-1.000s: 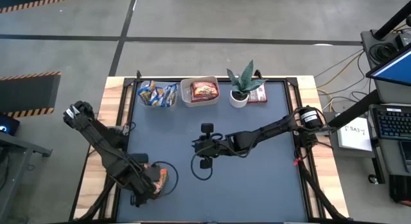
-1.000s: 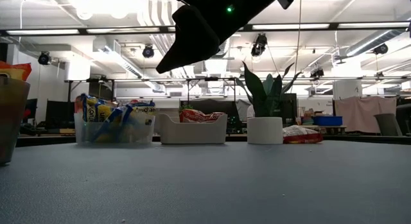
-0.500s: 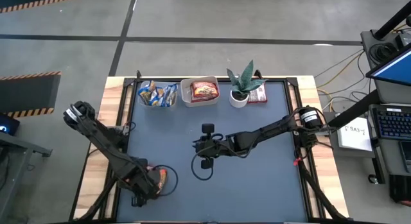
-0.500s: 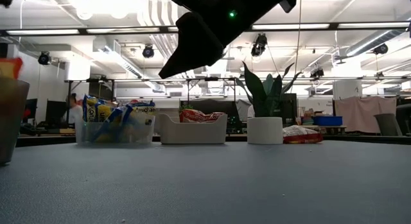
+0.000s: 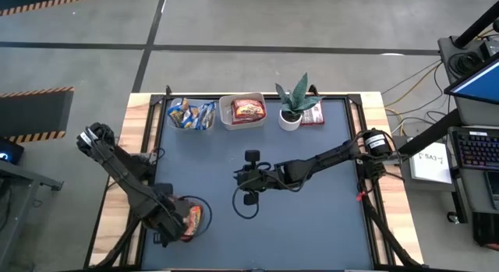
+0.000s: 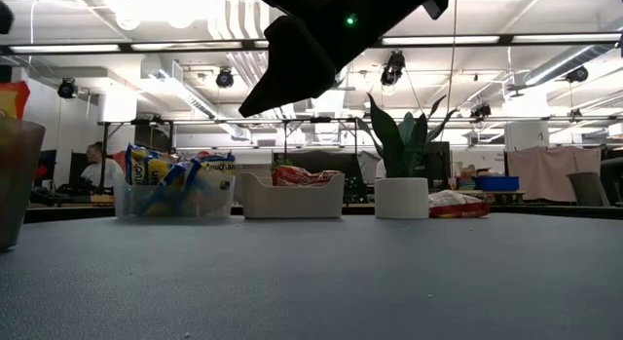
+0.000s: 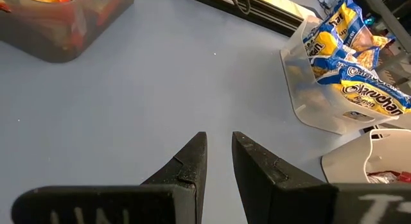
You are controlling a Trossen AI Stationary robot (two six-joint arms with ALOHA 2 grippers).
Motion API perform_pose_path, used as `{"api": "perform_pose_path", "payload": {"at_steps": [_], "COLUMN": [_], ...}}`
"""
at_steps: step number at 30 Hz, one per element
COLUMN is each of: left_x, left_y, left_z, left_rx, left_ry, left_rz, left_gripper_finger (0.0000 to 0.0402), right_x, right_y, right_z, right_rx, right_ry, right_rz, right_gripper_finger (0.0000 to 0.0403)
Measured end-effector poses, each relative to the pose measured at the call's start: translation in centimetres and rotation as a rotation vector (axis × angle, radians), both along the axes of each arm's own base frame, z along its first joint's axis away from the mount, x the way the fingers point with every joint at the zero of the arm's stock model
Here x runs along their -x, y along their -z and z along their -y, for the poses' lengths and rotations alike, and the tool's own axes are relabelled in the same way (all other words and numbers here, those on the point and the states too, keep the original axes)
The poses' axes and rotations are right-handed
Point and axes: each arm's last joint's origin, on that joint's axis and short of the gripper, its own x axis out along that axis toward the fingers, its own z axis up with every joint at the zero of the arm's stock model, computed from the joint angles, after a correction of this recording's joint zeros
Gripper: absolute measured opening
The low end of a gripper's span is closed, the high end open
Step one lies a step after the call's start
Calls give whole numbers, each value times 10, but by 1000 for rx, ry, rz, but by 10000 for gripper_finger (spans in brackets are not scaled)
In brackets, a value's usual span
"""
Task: Sort Maruchan noodles
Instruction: Put the orange noodle pack into the black bin, then put the red noodle pack into the gray bin
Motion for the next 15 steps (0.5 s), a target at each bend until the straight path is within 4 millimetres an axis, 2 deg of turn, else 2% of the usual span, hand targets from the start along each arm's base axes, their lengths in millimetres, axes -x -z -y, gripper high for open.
{"api": "perform_pose_path", "payload": {"at_steps": [9, 12, 15], "left_x": [-4, -3, -2], "left_y": [33, 30, 17], "left_z": [0, -2, -5], "left_rx": [5, 0, -9], "left_ry": [72, 71, 70], "left_rz": [107, 110, 153], "left_gripper_finger": [0, 0, 0], "right_x": [2, 3, 6], "right_y": [4, 4, -4], "right_z": [0, 1, 2], "right_rx": [5, 3, 2], "right_ry": [-1, 0, 0], "right_rz": [-14, -15, 0], "right_gripper_finger": [63, 63, 63]}}
